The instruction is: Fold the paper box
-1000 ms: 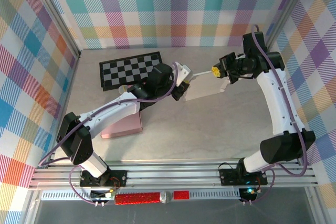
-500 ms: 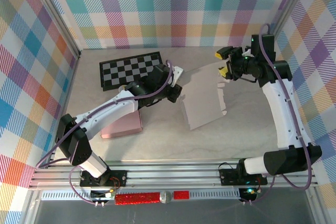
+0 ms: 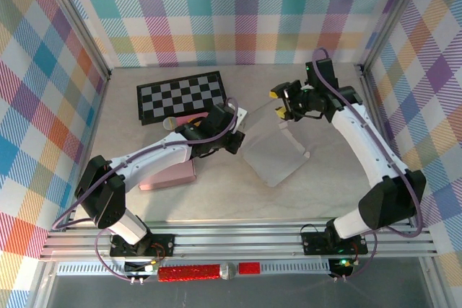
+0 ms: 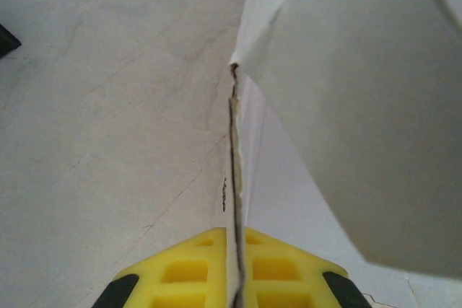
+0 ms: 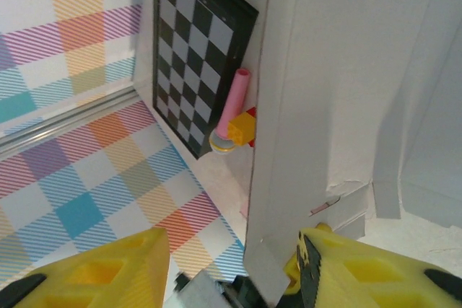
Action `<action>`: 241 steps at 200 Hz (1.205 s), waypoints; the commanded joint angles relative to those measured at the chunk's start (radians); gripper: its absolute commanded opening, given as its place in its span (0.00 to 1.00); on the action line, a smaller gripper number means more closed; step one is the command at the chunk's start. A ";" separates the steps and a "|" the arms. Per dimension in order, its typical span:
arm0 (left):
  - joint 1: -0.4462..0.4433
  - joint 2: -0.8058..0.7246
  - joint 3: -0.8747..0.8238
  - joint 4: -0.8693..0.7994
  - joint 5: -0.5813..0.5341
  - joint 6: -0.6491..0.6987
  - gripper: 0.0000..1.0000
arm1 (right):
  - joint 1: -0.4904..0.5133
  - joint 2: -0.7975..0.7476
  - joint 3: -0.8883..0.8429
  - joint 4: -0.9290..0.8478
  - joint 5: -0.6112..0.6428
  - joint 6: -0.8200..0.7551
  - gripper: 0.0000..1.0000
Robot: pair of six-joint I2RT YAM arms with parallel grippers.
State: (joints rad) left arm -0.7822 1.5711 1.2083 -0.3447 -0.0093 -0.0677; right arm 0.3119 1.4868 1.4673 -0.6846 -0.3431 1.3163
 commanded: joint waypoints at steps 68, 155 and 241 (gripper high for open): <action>0.005 -0.020 0.007 0.055 0.046 0.026 0.00 | 0.014 0.127 -0.006 0.076 -0.003 0.012 0.40; 0.006 -0.007 0.022 0.047 0.057 0.027 0.00 | 0.015 0.133 -0.023 0.094 0.006 0.012 0.17; 0.011 -0.012 0.030 0.029 0.054 0.013 0.22 | 0.014 0.113 -0.071 0.136 0.036 0.040 0.00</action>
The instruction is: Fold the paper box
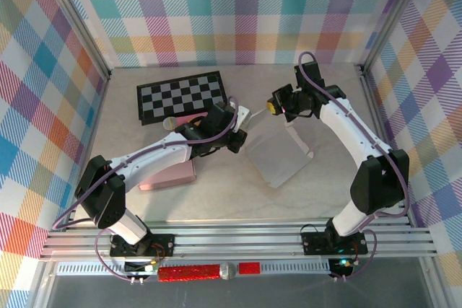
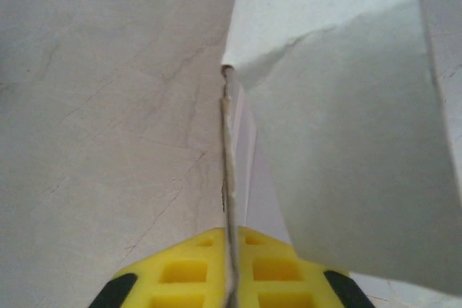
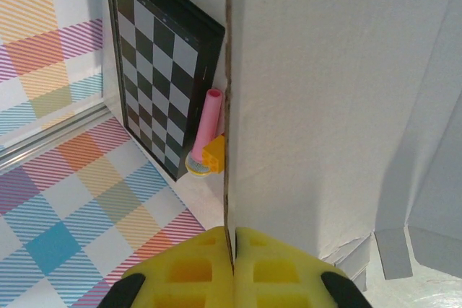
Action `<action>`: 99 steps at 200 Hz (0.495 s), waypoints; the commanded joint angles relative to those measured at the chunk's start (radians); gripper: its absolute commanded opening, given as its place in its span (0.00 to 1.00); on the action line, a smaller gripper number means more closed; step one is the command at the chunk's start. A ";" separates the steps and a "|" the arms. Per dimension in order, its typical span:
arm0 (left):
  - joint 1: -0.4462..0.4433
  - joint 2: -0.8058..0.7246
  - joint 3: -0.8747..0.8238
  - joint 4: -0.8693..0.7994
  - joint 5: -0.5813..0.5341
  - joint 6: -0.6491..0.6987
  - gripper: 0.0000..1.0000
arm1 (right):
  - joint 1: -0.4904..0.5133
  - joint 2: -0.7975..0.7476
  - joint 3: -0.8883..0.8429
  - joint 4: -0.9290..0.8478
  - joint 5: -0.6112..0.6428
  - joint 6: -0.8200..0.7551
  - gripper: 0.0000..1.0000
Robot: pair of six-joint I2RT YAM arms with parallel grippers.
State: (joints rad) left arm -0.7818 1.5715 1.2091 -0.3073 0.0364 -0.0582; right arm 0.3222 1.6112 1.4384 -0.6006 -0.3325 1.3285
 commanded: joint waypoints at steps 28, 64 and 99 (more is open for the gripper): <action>0.025 -0.059 0.004 -0.025 -0.003 -0.041 0.49 | 0.014 -0.083 -0.196 0.268 0.089 0.135 0.00; 0.096 -0.157 -0.051 -0.026 0.126 -0.153 0.64 | 0.058 -0.126 -0.316 0.408 0.237 0.232 0.00; 0.200 -0.224 -0.088 -0.019 0.247 -0.256 0.63 | 0.084 -0.108 -0.420 0.603 0.315 0.302 0.00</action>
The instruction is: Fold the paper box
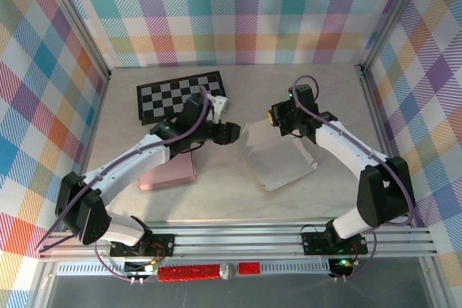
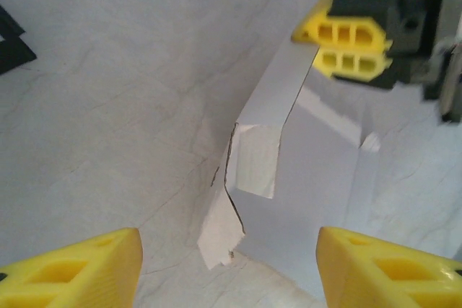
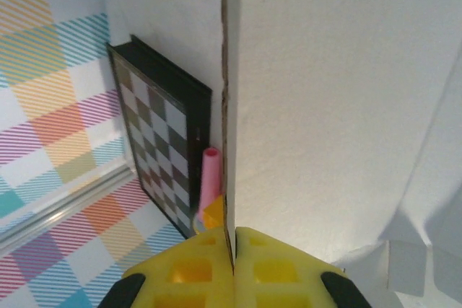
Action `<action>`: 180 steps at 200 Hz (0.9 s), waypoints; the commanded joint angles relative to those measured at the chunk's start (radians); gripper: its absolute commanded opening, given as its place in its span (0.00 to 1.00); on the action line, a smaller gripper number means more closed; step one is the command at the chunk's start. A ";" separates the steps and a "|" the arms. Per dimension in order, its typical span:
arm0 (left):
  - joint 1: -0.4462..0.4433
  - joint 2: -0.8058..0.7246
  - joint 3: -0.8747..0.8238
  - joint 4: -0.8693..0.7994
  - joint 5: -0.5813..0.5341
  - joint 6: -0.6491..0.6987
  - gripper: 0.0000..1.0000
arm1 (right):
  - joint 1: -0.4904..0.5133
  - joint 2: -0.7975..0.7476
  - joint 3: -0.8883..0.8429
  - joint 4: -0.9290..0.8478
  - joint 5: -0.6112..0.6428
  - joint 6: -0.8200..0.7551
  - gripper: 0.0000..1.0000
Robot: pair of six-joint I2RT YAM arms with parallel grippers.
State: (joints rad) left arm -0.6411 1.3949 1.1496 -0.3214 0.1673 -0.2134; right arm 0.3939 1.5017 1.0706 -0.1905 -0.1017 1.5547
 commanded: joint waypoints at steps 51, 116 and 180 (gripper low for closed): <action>0.178 -0.024 -0.066 0.002 0.223 -0.177 0.54 | 0.037 0.081 -0.180 0.608 0.112 0.045 0.00; 0.218 0.007 -0.165 0.034 0.256 -0.157 0.46 | 0.039 0.140 -0.317 0.988 0.036 0.013 0.00; 0.222 0.000 -0.177 0.035 0.247 -0.154 0.46 | 0.040 0.026 -0.251 0.829 0.030 -0.024 0.00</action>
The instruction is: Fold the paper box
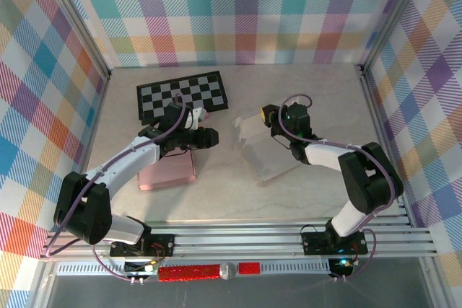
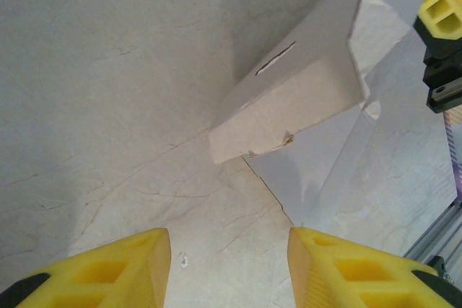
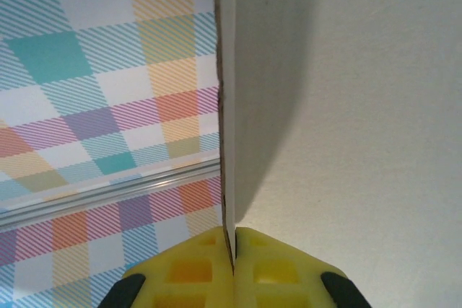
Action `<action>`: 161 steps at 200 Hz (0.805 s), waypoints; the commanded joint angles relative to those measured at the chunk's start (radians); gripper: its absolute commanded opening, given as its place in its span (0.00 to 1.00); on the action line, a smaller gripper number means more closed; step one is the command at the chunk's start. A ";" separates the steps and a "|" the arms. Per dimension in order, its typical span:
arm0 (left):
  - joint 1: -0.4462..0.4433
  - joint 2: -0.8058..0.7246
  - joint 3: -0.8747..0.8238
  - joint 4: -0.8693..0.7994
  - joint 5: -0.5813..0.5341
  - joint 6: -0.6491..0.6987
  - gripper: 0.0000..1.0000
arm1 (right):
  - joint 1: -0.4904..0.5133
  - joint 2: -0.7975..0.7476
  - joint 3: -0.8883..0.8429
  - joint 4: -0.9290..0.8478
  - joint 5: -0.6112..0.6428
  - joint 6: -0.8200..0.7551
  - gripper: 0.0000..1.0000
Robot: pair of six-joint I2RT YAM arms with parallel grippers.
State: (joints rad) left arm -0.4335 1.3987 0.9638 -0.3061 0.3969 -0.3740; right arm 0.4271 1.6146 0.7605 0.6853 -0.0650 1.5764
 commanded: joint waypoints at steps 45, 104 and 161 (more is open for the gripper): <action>0.017 -0.029 0.018 0.000 0.002 0.013 0.46 | 0.007 -0.157 0.062 -0.164 0.045 -0.048 0.00; 0.021 -0.030 0.011 -0.005 -0.001 0.012 0.46 | 0.010 0.004 -0.014 0.116 -0.002 -0.017 0.00; 0.022 -0.025 -0.021 -0.001 0.001 0.028 0.46 | 0.012 0.065 -0.064 0.183 -0.045 -0.031 0.00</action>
State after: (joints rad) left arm -0.4274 1.3968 0.9634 -0.3080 0.3992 -0.3710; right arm 0.4324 1.6772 0.7315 0.7834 -0.0830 1.5555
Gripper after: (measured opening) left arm 0.456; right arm 0.058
